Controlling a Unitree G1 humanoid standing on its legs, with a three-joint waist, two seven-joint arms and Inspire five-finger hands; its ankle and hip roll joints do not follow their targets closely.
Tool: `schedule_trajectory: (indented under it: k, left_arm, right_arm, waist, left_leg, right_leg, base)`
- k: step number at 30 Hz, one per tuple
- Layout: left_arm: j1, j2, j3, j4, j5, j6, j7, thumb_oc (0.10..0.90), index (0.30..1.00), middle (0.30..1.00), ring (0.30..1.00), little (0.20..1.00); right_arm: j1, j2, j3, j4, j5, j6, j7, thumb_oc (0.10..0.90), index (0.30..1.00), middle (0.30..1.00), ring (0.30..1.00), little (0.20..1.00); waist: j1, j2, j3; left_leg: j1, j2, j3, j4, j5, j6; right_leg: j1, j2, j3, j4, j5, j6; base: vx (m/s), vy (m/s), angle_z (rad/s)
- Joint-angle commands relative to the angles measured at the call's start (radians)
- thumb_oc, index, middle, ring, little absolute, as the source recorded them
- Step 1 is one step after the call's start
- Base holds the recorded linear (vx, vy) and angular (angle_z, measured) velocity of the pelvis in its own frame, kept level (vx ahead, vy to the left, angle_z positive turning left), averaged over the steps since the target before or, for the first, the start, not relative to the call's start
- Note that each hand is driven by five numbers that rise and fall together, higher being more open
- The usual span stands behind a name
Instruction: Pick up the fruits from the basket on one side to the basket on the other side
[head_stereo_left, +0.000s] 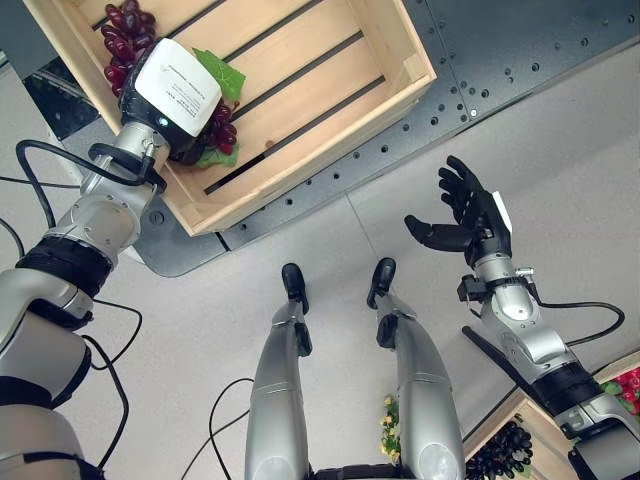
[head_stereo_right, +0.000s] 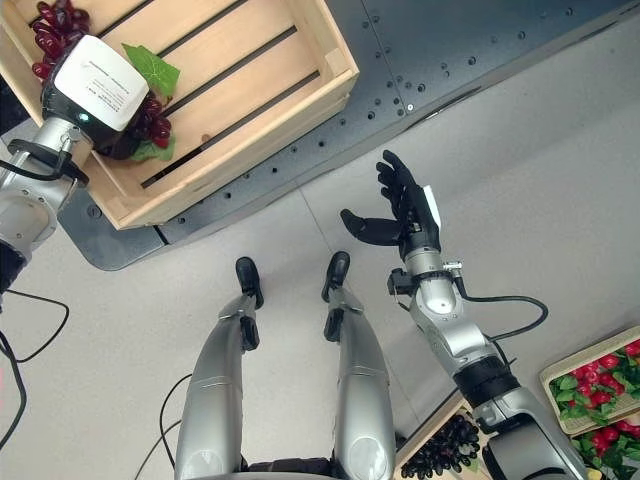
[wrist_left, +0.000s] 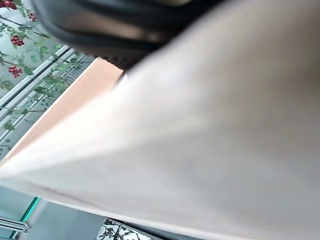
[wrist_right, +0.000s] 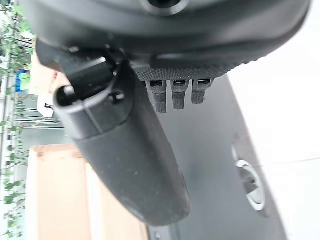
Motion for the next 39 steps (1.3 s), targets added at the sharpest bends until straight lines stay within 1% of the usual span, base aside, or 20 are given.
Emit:
schedule_trajectory:
  k: [1, 6, 9, 10, 11, 12, 13, 16, 17, 19, 24, 25, 26, 28, 32, 33, 36, 37, 38, 39]
  left_arm:
    - [0.063, 0.027, 0.032, 0.117, -0.062, -0.017, -0.074, 0.4, 0.3, 0.3, 0.3, 0.3]
    - [0.075, 0.032, 0.037, 0.1, -0.114, -0.062, -0.006, 0.4, 0.3, 0.3, 0.3, 0.3]
    - [0.087, 0.026, 0.057, 0.069, -0.37, -0.078, 0.109, 0.4, 0.3, 0.3, 0.3, 0.3]
    - [0.091, 0.025, 0.066, 0.064, -0.41, -0.09, 0.127, 0.4, 0.3, 0.3, 0.3, 0.3]
    - [0.103, 0.025, 0.096, 0.047, -0.604, -0.166, 0.205, 0.4, 0.3, 0.3, 0.3, 0.3]
    - [0.125, 0.005, 0.145, 0.03, -0.697, -0.215, 0.236, 0.4, 0.3, 0.3, 0.3, 0.3]
    - [0.136, -0.002, 0.166, 0.026, -0.74, -0.241, 0.244, 0.4, 0.3, 0.3, 0.3, 0.3]
    - [0.208, -0.074, 0.325, -0.013, -0.914, -0.383, 0.265, 0.4, 0.3, 0.3, 0.3, 0.3]
    - [0.223, -0.089, 0.359, -0.024, -0.94, -0.406, 0.26, 0.4, 0.3, 0.3, 0.3, 0.3]
    - [0.28, -0.166, 0.474, -0.073, -1.038, -0.458, 0.223, 0.4, 0.3, 0.3, 0.3, 0.3]
    - [0.334, -0.274, 0.595, -0.138, -1.213, -0.509, 0.166, 0.4, 0.3, 0.3, 0.3, 0.3]
    - [0.338, -0.288, 0.605, -0.147, -1.223, -0.504, 0.16, 0.4, 0.3, 0.3, 0.3, 0.3]
    - [0.35, -0.31, 0.628, -0.161, -1.259, -0.517, 0.161, 0.4, 0.3, 0.3, 0.3, 0.3]
    - [0.362, -0.33, 0.65, -0.175, -1.237, -0.555, 0.175, 0.4, 0.3, 0.3, 0.3, 0.3]
    - [0.408, -0.342, 0.687, -0.226, -1.299, -0.589, 0.167, 0.4, 0.3, 0.3, 0.3, 0.3]
    - [0.428, -0.35, 0.703, -0.242, -1.333, -0.611, 0.163, 0.4, 0.3, 0.3, 0.3, 0.3]
    - [0.47, -0.359, 0.725, -0.275, -1.331, -0.629, 0.156, 0.4, 0.3, 0.3, 0.3, 0.3]
    - [0.493, -0.356, 0.734, -0.304, -1.336, -0.63, 0.147, 0.4, 0.3, 0.3, 0.3, 0.3]
    - [0.5, -0.355, 0.737, -0.311, -1.337, -0.631, 0.145, 0.4, 0.3, 0.3, 0.3, 0.3]
    - [0.523, -0.351, 0.748, -0.338, -1.334, -0.631, 0.135, 0.4, 0.3, 0.3, 0.3, 0.3]
  right_arm:
    - [0.03, -0.007, -0.088, -0.11, 0.049, -0.113, -0.015, 0.8, 0.9, 0.9, 0.9, 0.9]
    - [0.039, 0.002, -0.095, -0.121, 0.06, -0.112, -0.018, 0.8, 0.9, 0.9, 0.9, 0.9]
    - [0.039, 0.007, -0.086, -0.134, 0.05, -0.102, -0.022, 0.8, 0.9, 0.9, 0.9, 0.9]
    - [0.04, 0.008, -0.086, -0.136, 0.047, -0.1, -0.023, 0.8, 0.9, 0.9, 0.9, 0.9]
    - [0.044, 0.014, -0.085, -0.14, 0.038, -0.1, -0.026, 0.8, 0.9, 0.9, 0.9, 0.9]
    - [0.05, 0.023, -0.088, -0.148, 0.028, -0.101, -0.026, 0.8, 0.9, 0.9, 0.9, 0.9]
    - [0.053, 0.026, -0.091, -0.151, 0.026, -0.101, -0.024, 0.8, 0.9, 0.9, 0.9, 0.9]
    - [0.064, 0.054, -0.108, -0.158, -0.001, -0.102, -0.015, 0.8, 0.9, 0.9, 0.9, 0.9]
    - [0.068, 0.061, -0.113, -0.158, -0.009, -0.102, -0.011, 0.8, 0.9, 0.9, 0.9, 0.9]
    - [0.073, 0.095, -0.126, -0.166, -0.056, -0.089, 0.0, 0.8, 0.9, 0.9, 0.9, 0.9]
    - [0.051, 0.13, -0.134, -0.177, -0.109, -0.068, 0.017, 0.8, 0.9, 0.9, 0.9, 0.9]
    - [0.046, 0.135, -0.135, -0.177, -0.115, -0.063, 0.017, 0.8, 0.9, 0.9, 0.9, 0.9]
    - [0.04, 0.14, -0.139, -0.177, -0.123, -0.059, 0.022, 0.8, 0.9, 0.9, 0.9, 0.9]
    - [0.035, 0.147, -0.142, -0.176, -0.131, -0.06, 0.028, 0.8, 0.9, 0.9, 0.9, 0.9]
    - [0.054, 0.147, -0.146, -0.196, -0.119, -0.061, 0.059, 0.8, 0.9, 0.9, 0.9, 0.9]
    - [0.065, 0.151, -0.144, -0.202, -0.118, -0.07, 0.085, 0.8, 0.9, 0.9, 0.9, 0.9]
    - [0.082, 0.158, -0.134, -0.217, -0.13, -0.074, 0.134, 0.8, 0.9, 0.9, 0.9, 0.9]
    - [0.092, 0.157, -0.125, -0.238, -0.137, -0.063, 0.157, 0.8, 0.9, 0.9, 0.9, 0.9]
    - [0.094, 0.157, -0.122, -0.242, -0.139, -0.062, 0.165, 0.8, 0.9, 0.9, 0.9, 0.9]
    - [0.101, 0.155, -0.11, -0.257, -0.142, -0.059, 0.198, 0.8, 0.9, 0.9, 0.9, 0.9]
  waist:
    - [0.007, -0.007, -0.009]
    - [0.005, -0.004, -0.009]
    - [0.004, -0.002, -0.009]
    - [0.005, -0.002, -0.009]
    - [0.009, -0.002, -0.009]
    - [0.011, -0.004, -0.009]
    - [0.012, -0.004, -0.009]
    - [0.019, -0.006, -0.009]
    - [0.02, -0.006, -0.009]
    - [0.024, -0.005, -0.009]
    - [0.032, -0.002, -0.009]
    - [0.032, -0.001, -0.009]
    - [0.034, 0.002, -0.009]
    - [0.036, 0.007, -0.01]
    - [0.036, 0.022, -0.051]
    - [0.035, 0.029, -0.068]
    - [0.038, 0.039, -0.101]
    - [0.04, 0.045, -0.129]
    - [0.04, 0.047, -0.137]
    - [0.043, 0.055, -0.171]
  left_leg:
    - [0.067, -0.043, 0.053, -0.049, -0.04, -0.012]
    - [0.086, -0.045, 0.054, -0.049, -0.045, -0.011]
    - [0.111, -0.046, 0.059, -0.058, -0.047, -0.008]
    - [0.117, -0.047, 0.06, -0.059, -0.047, -0.007]
    - [0.135, -0.049, 0.063, -0.063, -0.05, -0.005]
    - [0.152, -0.051, 0.065, -0.068, -0.05, -0.002]
    - [0.159, -0.052, 0.064, -0.071, -0.051, -0.002]
    - [0.203, -0.057, 0.065, -0.079, -0.052, 0.0]
    - [0.214, -0.058, 0.064, -0.081, -0.054, 0.001]
    - [0.265, -0.064, 0.062, -0.093, -0.058, 0.004]
    - [0.367, -0.071, 0.064, -0.111, -0.072, 0.009]
    - [0.383, -0.072, 0.064, -0.113, -0.074, 0.01]
    - [0.414, -0.075, 0.063, -0.12, -0.077, 0.011]
    - [0.458, -0.077, 0.062, -0.126, -0.083, 0.012]
    - [0.519, -0.084, 0.06, -0.142, -0.094, 0.014]
    - [0.543, -0.086, 0.061, -0.148, -0.099, 0.016]
    - [0.588, -0.089, 0.058, -0.16, -0.107, 0.016]
    - [0.619, -0.092, 0.055, -0.176, -0.108, 0.015]
    - [0.628, -0.093, 0.055, -0.181, -0.108, 0.014]
    - [0.666, -0.096, 0.054, -0.205, -0.106, 0.011]
  right_leg:
    - [0.073, 0.009, 0.017, 0.036, -0.073, 0.036]
    - [0.091, 0.011, 0.023, 0.032, -0.075, 0.036]
    - [0.105, 0.016, 0.03, 0.032, -0.078, 0.036]
    - [0.109, 0.016, 0.031, 0.032, -0.078, 0.036]
    - [0.125, 0.018, 0.032, 0.031, -0.08, 0.037]
    - [0.14, 0.021, 0.033, 0.025, -0.08, 0.038]
    - [0.147, 0.022, 0.033, 0.024, -0.081, 0.039]
    - [0.186, 0.025, 0.037, 0.02, -0.086, 0.04]
    - [0.196, 0.026, 0.038, 0.02, -0.087, 0.04]
    - [0.238, 0.027, 0.045, 0.014, -0.091, 0.044]
    - [0.325, 0.021, 0.048, 0.001, -0.096, 0.053]
    - [0.34, 0.02, 0.048, -0.002, -0.097, 0.054]
    - [0.369, 0.017, 0.046, -0.01, -0.097, 0.056]
    - [0.411, 0.011, 0.043, -0.02, -0.097, 0.059]
    - [0.474, 0.0, 0.037, -0.05, -0.098, 0.063]
    - [0.498, -0.006, 0.033, -0.06, -0.1, 0.063]
    - [0.548, -0.017, 0.026, -0.082, -0.102, 0.065]
    - [0.586, -0.024, 0.02, -0.106, -0.101, 0.067]
    - [0.597, -0.025, 0.018, -0.113, -0.1, 0.067]
    - [0.646, -0.028, 0.01, -0.149, -0.098, 0.068]
  base:
    - [0.0, 0.0, 0.0]
    - [0.0, -0.01, -0.04]
    - [-0.01, 0.0, -0.03]
    - [-0.01, -0.012, -0.05]
    - [0.0, 0.0, 0.0]
    - [-0.02, -0.034, 0.0]
    - [0.0, 0.0, 0.0]
    - [0.0, 0.0, 0.0]
    - [0.0, 0.0, 0.0]
    - [0.0, -0.032, 0.03]
    - [0.01, -0.025, -0.02]
    - [0.03, -0.034, 0.0]
    - [0.03, -0.033, 0.0]
    - [0.03, -0.033, -0.02]
    - [0.06, -0.01, -0.01]
    - [0.06, -0.006, 0.01]
    - [0.09, -0.022, -0.06]
    - [0.1, -0.021, -0.06]
    - [0.16, -0.036, -0.02]
    - [0.13, -0.041, 0.01]
